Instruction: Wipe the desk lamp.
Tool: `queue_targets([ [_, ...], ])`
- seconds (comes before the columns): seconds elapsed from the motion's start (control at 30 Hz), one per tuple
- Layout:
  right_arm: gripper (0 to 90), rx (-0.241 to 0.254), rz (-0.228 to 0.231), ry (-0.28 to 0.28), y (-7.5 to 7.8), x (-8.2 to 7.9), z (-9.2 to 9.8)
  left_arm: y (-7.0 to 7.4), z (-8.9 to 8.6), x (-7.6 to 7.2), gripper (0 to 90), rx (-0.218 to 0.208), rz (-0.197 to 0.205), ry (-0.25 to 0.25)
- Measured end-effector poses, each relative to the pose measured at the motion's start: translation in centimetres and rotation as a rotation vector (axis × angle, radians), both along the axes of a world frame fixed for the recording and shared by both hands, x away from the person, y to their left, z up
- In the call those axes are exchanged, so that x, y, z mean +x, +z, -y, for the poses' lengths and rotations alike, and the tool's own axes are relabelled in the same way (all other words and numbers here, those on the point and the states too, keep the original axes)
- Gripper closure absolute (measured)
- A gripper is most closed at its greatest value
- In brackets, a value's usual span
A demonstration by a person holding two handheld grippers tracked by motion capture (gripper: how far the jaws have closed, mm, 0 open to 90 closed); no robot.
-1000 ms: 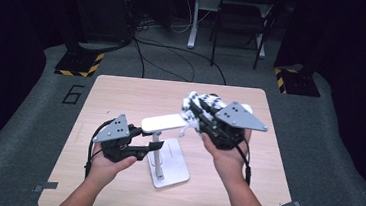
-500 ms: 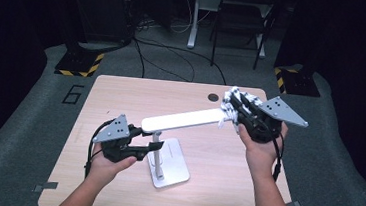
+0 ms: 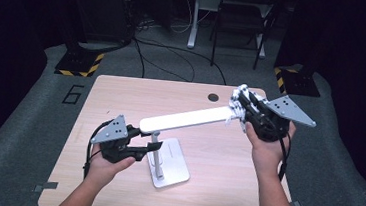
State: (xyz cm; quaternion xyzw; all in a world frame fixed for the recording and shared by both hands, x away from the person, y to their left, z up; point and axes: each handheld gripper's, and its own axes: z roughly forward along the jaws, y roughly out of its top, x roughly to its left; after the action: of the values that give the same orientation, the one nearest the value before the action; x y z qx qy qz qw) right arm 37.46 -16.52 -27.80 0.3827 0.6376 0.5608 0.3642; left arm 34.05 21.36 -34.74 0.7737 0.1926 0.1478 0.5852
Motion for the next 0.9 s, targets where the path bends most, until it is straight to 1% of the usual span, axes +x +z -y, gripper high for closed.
queue_targets([
  [0.07, 77.6, -0.002, -0.003, 0.0, 0.0, 0.0, 0.2, 0.0, 0.0, 0.0, 52.6, -0.003, 0.001, -0.002],
  [0.1, 77.6, -0.002, -0.011, -0.001, 0.0, 0.0, 0.2, 0.0, 0.0, 0.0, 52.6, -0.003, 0.0, -0.001],
  [0.2, 77.6, 0.004, -0.005, -0.003, -0.2, -0.1, -0.1, 0.0, 0.0, 0.0, 52.6, -0.004, -0.003, 0.001],
  [0.3, 77.8, 0.023, -0.001, 0.016, -0.4, -0.4, -0.6, 0.0, 0.1, 0.0, 52.6, -0.003, -0.003, 0.002],
  [0.37, 77.8, 0.028, 0.002, 0.035, -0.5, -0.6, -1.3, 0.0, 0.1, 0.1, 52.6, -0.004, -0.004, 0.004],
  [0.53, 77.8, 0.018, 0.022, 0.095, -0.6, -1.3, -3.9, 0.0, 0.1, 0.1, 52.5, -0.005, -0.007, 0.005],
  [0.6, 77.8, 0.012, 0.03, 0.109, -0.5, -1.6, -5.1, 0.0, 0.1, 0.1, 52.6, -0.008, -0.009, 0.005],
  [0.67, 77.8, 0.035, 0.019, 0.17, -0.4, -1.8, -6.2, 0.0, 0.2, 0.1, 52.6, -0.007, -0.009, 0.003],
  [0.7, 77.8, 0.033, 0.022, 0.189, -0.4, -1.9, -7.0, 0.0, 0.2, 0.1, 52.5, -0.006, -0.009, 0.003],
  [0.73, 77.8, 0.017, 0.032, 0.205, -0.4, -2.1, -7.8, 0.0, 0.2, 0.2, 52.6, -0.007, -0.01, 0.004],
  [0.83, 77.8, -0.006, 0.044, 0.266, -0.2, -2.9, -10.4, 0.0, 0.2, 0.1, 52.6, -0.006, -0.01, 0.004],
  [0.9, 77.8, -0.021, 0.066, 0.306, -0.2, -3.4, -12.0, 0.0, 0.1, 0.1, 52.5, -0.006, -0.011, 0.005],
])
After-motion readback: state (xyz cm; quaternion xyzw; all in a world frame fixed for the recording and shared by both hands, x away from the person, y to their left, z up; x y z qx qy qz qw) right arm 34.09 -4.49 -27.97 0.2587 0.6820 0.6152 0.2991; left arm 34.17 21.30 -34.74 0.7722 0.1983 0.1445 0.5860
